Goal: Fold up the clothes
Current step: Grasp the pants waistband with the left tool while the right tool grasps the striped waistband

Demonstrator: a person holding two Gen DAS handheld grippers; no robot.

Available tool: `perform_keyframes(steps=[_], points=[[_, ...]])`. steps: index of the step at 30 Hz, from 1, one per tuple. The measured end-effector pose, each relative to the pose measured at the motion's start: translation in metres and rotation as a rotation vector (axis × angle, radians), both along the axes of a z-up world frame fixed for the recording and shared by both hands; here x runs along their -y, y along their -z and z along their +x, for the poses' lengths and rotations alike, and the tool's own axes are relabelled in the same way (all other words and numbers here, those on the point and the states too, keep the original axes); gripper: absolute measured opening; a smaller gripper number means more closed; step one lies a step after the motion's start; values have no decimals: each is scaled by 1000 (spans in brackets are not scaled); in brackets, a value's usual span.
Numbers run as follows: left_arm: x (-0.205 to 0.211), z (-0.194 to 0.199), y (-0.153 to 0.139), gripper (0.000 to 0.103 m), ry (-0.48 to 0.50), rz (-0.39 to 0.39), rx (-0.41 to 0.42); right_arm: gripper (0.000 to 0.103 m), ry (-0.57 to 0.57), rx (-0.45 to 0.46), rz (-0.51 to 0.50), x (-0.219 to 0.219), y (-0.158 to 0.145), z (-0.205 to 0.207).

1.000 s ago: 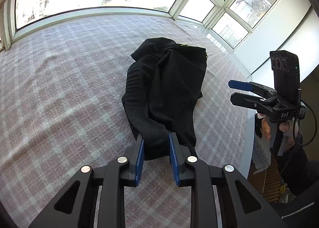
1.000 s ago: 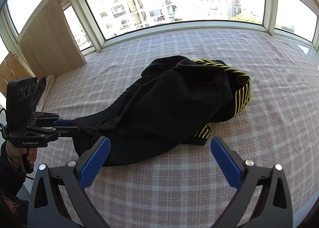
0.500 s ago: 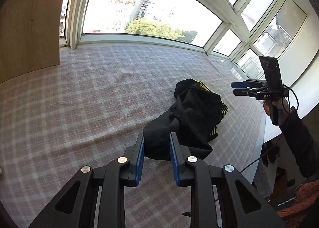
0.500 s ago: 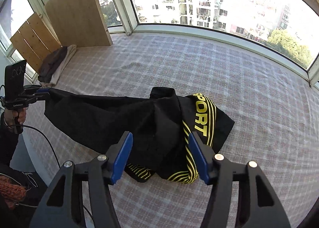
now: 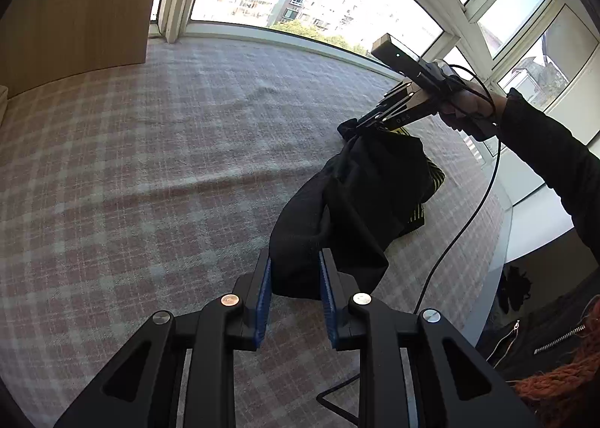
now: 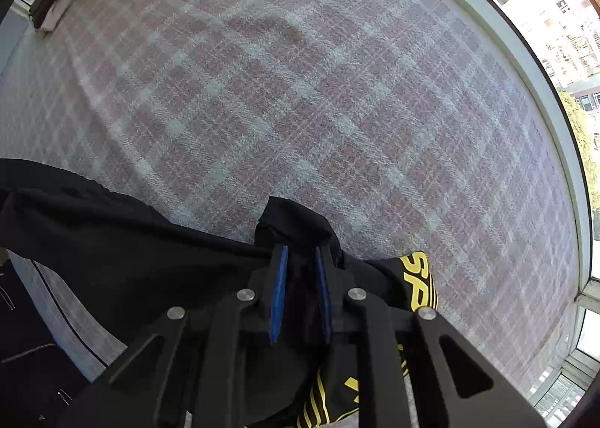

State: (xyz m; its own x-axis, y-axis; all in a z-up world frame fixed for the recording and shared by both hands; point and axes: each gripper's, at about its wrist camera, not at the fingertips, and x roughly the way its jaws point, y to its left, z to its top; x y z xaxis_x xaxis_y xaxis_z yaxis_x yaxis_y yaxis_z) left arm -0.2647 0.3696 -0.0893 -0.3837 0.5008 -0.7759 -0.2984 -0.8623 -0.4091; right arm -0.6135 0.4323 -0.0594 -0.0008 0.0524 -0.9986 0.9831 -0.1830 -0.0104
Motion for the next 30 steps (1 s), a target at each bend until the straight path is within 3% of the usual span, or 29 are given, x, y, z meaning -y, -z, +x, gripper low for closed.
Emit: perform_keyframes(steps=[4,8,12,16,18,22,24,26,28,30], points=[[2,-5,1,22,1,12,-3,6,-9,0,-40,-6,-9,-3],[12,-18,-10,22,-17,14,-32,5,64,-21,-179,-27,-50,-18],[22,-25,-38,22,-12,4,-95,5,184,-77,-284,-69,-97,-38],[29,-13,-55,22,-8,-19,-130,5,328,-81,-300,-135,-118,-33],[32,-2,-49,22,-6,-16,-104,5,411,-89,-263,-175,-108,-16],[32,18,-17,22,9,-16,-12,5,570,-31,-16,-257,-43,24],[31,22,-3,22,14,-6,26,5,552,-122,4,-263,-39,36],[29,21,5,22,16,-1,44,15,536,-108,-58,-239,-54,37],[25,19,3,22,25,9,31,54,467,-119,-137,-197,-76,31],[23,16,-2,22,34,19,12,60,379,-165,-201,-145,-93,24]])
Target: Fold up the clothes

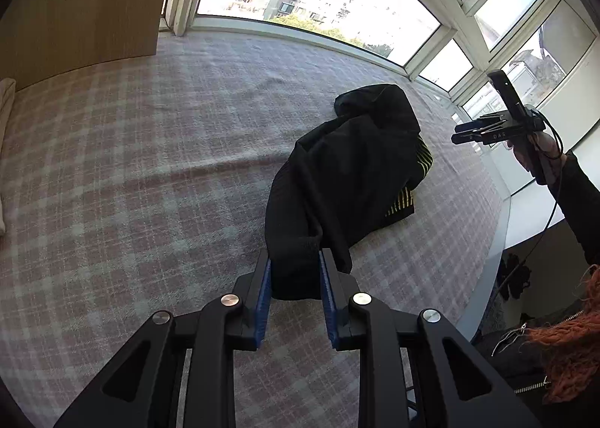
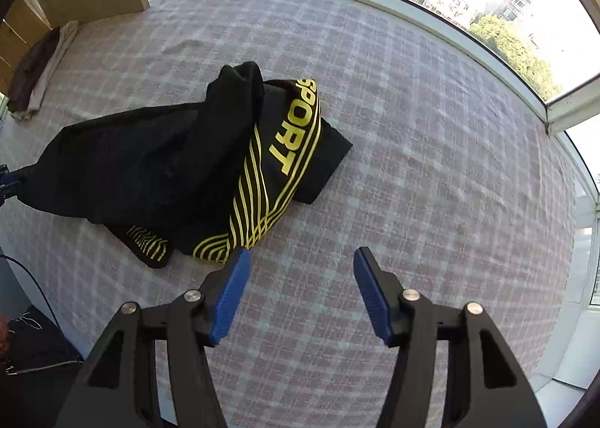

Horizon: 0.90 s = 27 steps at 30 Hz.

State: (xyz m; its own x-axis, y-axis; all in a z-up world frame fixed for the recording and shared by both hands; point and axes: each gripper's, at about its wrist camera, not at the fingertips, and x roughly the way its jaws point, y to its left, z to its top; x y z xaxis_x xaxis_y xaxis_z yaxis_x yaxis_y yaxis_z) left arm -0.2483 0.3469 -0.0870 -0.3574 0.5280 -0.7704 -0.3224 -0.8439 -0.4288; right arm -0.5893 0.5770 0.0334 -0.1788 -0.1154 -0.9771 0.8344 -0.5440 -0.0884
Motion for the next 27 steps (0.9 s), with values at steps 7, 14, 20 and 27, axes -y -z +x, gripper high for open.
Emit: perform_keyframes(steps=[7,14,20,27], points=[[7,-3,-14,22,-18,-12,-51,73,-133,9,183,136,41,-45],[12,-8,-1,22,-45,-27,-39,8,-145,167,300,133,99,-51],[20,-30,-13,22,-82,-24,-70,7,-91,80,108,94,30,-51],[20,-24,-81,23,-31,-37,-234,7,179,-83,-186,-49,-95,-14]])
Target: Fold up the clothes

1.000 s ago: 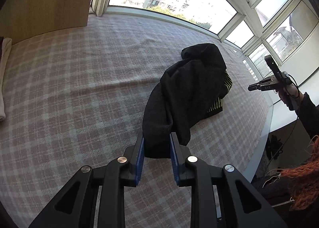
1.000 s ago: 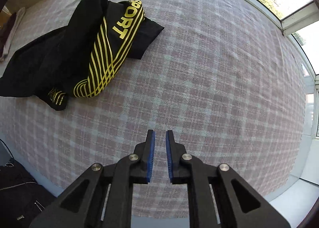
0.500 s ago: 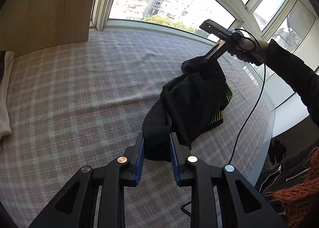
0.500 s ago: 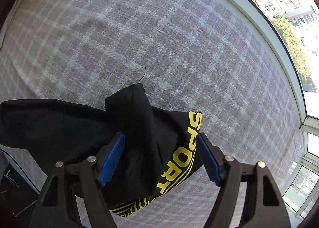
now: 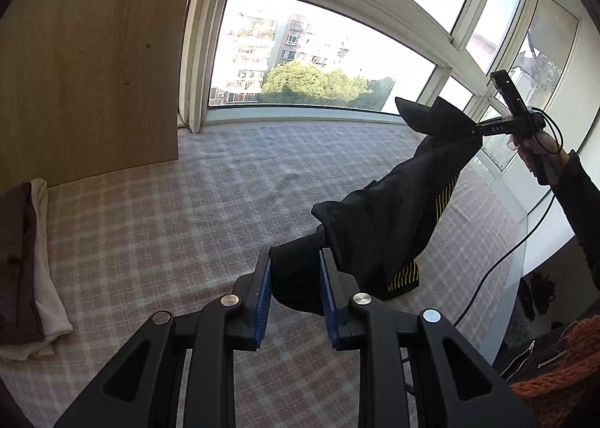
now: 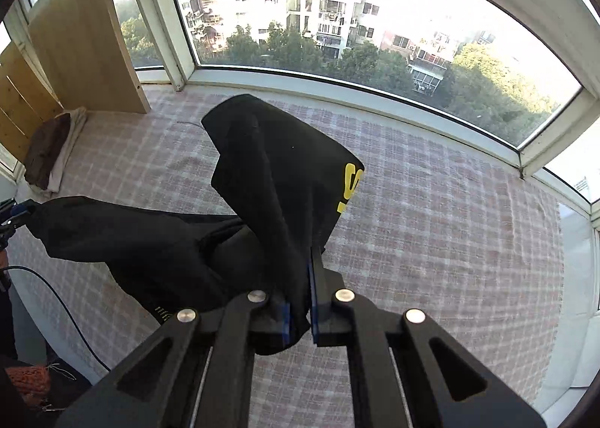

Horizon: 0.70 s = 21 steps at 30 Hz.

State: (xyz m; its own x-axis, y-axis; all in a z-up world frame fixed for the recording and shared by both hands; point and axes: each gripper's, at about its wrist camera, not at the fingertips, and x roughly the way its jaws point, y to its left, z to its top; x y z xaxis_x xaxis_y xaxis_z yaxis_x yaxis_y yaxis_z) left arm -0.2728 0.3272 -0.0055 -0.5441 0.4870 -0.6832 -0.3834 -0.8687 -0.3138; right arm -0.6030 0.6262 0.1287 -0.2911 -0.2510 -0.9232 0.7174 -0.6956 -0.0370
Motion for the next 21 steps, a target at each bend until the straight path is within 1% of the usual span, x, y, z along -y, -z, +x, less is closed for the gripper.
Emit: perform_keyframes(steps=[1,2,3,6,7,8,9,11,13,14,15,16,18,19,20,21], points=[[-3,4,2,23,24,18,16,7,49,33,31,-24,10,8],[-8,9,7,23,52,36,39,7,89,92,82,-50,27,16],[-14,14,15,23,80,48,70,7,119,157,136,-69,56,24],[-40,28,51,23,156,36,179,7,169,372,295,-125,131,61],[-47,32,65,23,178,32,220,7,168,397,325,-129,142,71],[-52,36,76,23,191,31,253,7,163,388,326,-130,139,75],[-55,40,85,23,198,32,281,10,158,379,327,-130,137,79],[-56,47,96,23,194,26,312,14,145,348,330,-128,129,84],[-52,48,99,23,186,26,316,28,100,262,321,-111,102,78],[-48,48,98,23,179,32,313,41,77,223,310,-101,89,75],[-44,47,97,23,169,37,308,50,57,188,294,-90,77,71],[-40,47,96,23,159,44,304,51,33,160,273,-76,66,70],[-36,46,93,23,147,58,295,51,-32,142,207,-37,52,75],[-34,46,92,23,142,65,290,51,-64,143,180,-18,52,79],[-33,46,91,23,138,67,286,51,-106,152,161,9,62,86],[-33,46,90,23,135,67,281,51,-158,165,149,26,65,94]])
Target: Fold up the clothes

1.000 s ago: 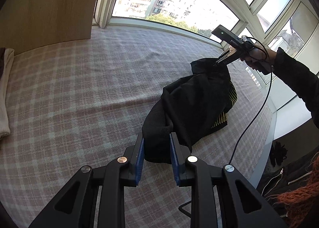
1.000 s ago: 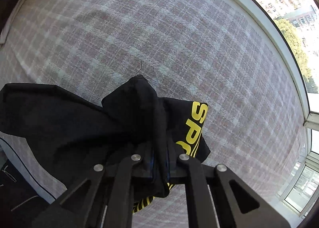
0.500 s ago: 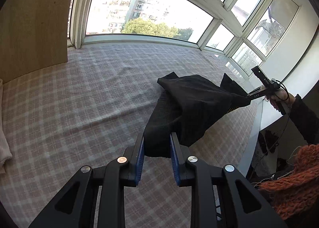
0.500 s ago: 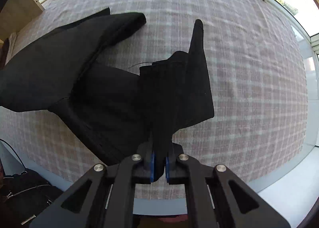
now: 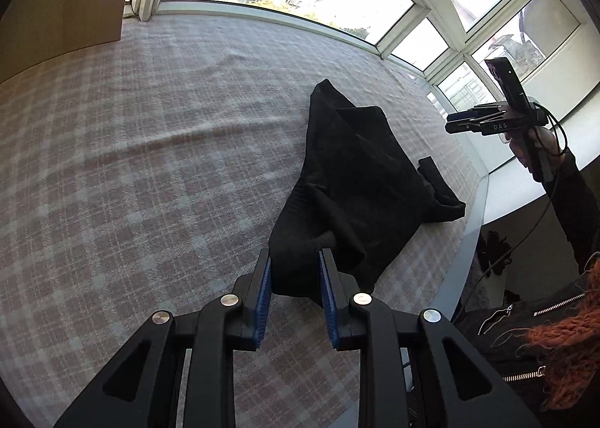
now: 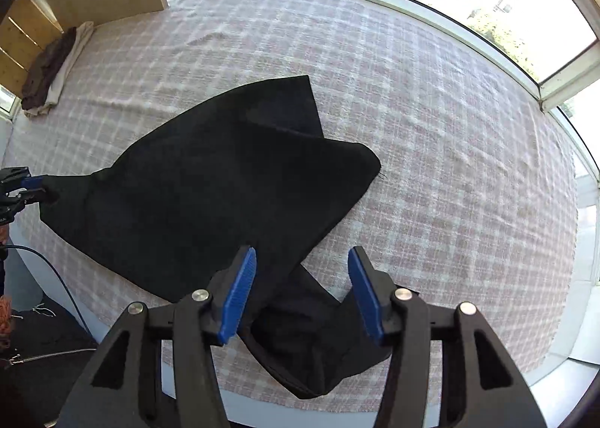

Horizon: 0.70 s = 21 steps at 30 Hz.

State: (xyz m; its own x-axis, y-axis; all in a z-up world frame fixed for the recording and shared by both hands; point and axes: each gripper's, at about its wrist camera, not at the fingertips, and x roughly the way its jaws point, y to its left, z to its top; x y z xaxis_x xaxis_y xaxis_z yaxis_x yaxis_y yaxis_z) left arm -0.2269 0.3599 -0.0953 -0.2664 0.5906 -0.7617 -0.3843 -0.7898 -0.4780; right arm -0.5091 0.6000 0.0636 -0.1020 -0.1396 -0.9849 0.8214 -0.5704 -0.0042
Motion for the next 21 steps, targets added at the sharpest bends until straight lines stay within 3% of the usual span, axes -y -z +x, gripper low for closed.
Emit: perform_keyframes(steps=[4,6,10,14,18,21], points=[[-4,4,-8,23,11,0,-30,51,-213,124,-49,79,33,48],[-5,8,-11,23,21,-9,-39,51,-343,88,-5,116,50,70],[0,12,-8,23,9,-26,-28,51,-444,-49,151,168,87,61],[7,13,-3,23,-15,-31,-25,51,-296,-8,195,173,102,-10],[5,9,1,23,-21,-36,-26,51,-121,-1,218,145,108,-80],[2,3,6,23,-19,-38,-15,51,-59,42,181,133,110,-105]])
